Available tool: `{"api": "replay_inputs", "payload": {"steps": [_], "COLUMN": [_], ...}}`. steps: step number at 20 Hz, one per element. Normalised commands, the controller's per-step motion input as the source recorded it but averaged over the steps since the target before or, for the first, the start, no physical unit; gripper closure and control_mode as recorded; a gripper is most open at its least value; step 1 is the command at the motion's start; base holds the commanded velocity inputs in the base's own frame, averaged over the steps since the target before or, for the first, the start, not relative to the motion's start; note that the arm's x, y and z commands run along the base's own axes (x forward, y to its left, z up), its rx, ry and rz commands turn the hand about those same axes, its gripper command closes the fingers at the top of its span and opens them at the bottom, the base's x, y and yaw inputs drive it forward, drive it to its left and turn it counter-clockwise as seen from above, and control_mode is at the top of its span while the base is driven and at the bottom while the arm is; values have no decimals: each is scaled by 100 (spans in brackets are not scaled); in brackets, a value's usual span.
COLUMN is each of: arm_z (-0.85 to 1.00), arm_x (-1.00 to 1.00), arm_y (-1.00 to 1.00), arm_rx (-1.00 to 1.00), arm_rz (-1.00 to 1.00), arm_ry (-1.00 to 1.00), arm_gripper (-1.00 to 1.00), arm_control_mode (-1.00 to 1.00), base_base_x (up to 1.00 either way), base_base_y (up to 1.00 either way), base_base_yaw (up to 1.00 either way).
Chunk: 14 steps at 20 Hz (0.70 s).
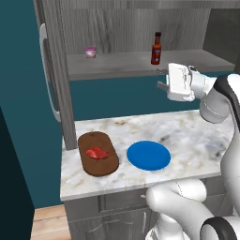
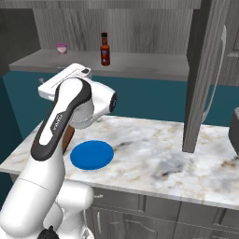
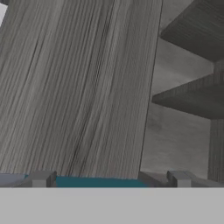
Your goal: Pick the steak from the plate and place it on the cutting board. Then pick the condiment bottle from the cabinet and place it next to the cutting board.
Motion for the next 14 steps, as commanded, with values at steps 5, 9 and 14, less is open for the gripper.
{"api": "replay_inputs", "payload": {"steps": [5, 9, 14], "arm_z": [19, 22, 21], "arm_x": [0, 0, 0], "arm_y": [-6, -6, -6], "arm_rx": [0, 0, 0], "arm_rz": [0, 0, 0], "arm_ry": [4, 4, 4], "arm_gripper": [-100, -100, -100], "arm_control_mode": [-100, -100, -100], "base_base_x": [0, 0, 0], "base_base_y": [0, 0, 0], "base_base_yaw": [0, 0, 0]}}
